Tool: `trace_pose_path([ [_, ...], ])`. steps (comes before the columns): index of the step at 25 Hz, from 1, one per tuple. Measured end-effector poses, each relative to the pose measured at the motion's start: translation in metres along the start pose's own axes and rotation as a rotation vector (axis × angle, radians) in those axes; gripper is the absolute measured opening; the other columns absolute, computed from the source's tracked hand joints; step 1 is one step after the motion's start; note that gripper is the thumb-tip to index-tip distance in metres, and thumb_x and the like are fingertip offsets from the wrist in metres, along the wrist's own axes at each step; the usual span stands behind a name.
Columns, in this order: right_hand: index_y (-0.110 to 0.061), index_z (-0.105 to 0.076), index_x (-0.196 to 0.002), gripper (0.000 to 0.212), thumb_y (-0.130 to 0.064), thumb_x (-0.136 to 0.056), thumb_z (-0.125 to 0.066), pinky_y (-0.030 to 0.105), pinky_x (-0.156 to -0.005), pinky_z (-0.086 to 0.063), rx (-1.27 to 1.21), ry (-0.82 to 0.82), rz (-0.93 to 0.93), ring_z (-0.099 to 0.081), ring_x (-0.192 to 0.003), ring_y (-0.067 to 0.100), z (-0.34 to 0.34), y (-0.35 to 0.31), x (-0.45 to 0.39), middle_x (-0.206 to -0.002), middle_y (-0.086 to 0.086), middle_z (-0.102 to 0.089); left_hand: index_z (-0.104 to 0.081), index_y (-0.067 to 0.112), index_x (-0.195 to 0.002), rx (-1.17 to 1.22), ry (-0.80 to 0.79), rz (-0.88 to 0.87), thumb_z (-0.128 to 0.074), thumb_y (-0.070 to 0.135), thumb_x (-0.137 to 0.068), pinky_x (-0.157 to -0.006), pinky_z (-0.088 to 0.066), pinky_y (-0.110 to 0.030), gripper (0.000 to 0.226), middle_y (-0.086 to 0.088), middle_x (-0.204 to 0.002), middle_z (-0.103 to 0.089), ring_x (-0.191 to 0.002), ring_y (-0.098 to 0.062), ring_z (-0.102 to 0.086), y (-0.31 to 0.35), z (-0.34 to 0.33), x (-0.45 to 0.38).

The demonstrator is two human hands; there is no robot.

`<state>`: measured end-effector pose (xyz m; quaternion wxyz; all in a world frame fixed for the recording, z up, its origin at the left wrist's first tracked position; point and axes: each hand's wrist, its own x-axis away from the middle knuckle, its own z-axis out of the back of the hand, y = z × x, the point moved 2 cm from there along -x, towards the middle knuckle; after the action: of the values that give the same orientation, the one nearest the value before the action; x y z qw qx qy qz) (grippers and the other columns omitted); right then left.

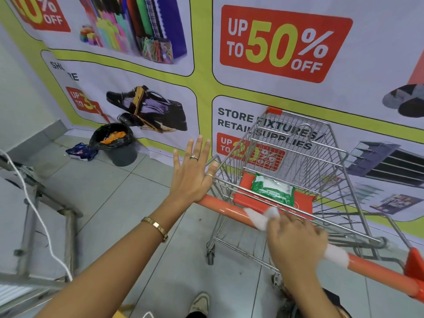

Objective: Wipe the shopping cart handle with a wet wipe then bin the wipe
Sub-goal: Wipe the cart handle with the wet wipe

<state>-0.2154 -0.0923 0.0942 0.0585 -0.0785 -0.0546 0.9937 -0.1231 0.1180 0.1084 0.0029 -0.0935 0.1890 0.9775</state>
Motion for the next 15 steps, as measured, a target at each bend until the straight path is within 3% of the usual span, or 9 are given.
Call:
trace_pose_path([
  [4, -0.013, -0.068, -0.074, 0.052, -0.036, -0.085, -0.023, 0.036, -0.072, -0.029, 0.024, 0.027, -0.086, -0.058, -0.067, 0.027, 0.001, -0.002, -0.004, -0.065, 0.009, -0.069, 0.002, 0.025, -0.146, 0.013, -0.025, 0.014, -0.006, 0.06, -0.081, -0.114, 0.008, -0.052, 0.075, 0.0, -0.159, 0.005, -0.145, -0.019, 0.01, 0.0, -0.003, -0.001],
  [9, -0.014, -0.067, -0.063, 0.047, -0.034, -0.082, -0.03, 0.036, -0.063, -0.042, -0.039, 0.011, 0.063, -0.059, -0.054, 0.027, -0.004, -0.064, -0.015, -0.054, 0.007, -0.067, 0.003, 0.025, -0.146, -0.081, -0.006, -0.034, 0.001, 0.06, -0.077, -0.11, 0.015, -0.05, 0.077, 0.001, -0.159, 0.006, -0.145, -0.018, 0.01, -0.002, -0.003, -0.004],
  [13, -0.011, -0.062, -0.055, 0.05, -0.033, -0.08, -0.025, 0.028, -0.058, -0.025, -0.035, 0.014, 0.0, -0.04, -0.045, 0.02, 0.0, -0.006, -0.007, -0.047, 0.007, -0.06, 0.0, 0.023, -0.146, -0.142, 0.03, -0.064, -0.001, 0.058, -0.079, -0.109, 0.016, -0.048, 0.076, -0.001, -0.159, 0.003, -0.145, -0.019, 0.008, -0.002, 0.0, -0.003],
  [15, -0.009, -0.064, -0.055, 0.058, -0.036, -0.082, -0.019, 0.031, -0.06, -0.024, -0.017, -0.021, -0.11, -0.044, -0.049, 0.023, 0.002, 0.019, -0.005, -0.05, 0.011, -0.062, 0.001, 0.023, -0.146, -0.151, 0.042, -0.071, -0.001, 0.063, -0.08, -0.108, 0.017, -0.047, 0.078, 0.0, -0.159, 0.002, -0.145, -0.018, 0.008, -0.001, -0.001, -0.002],
])
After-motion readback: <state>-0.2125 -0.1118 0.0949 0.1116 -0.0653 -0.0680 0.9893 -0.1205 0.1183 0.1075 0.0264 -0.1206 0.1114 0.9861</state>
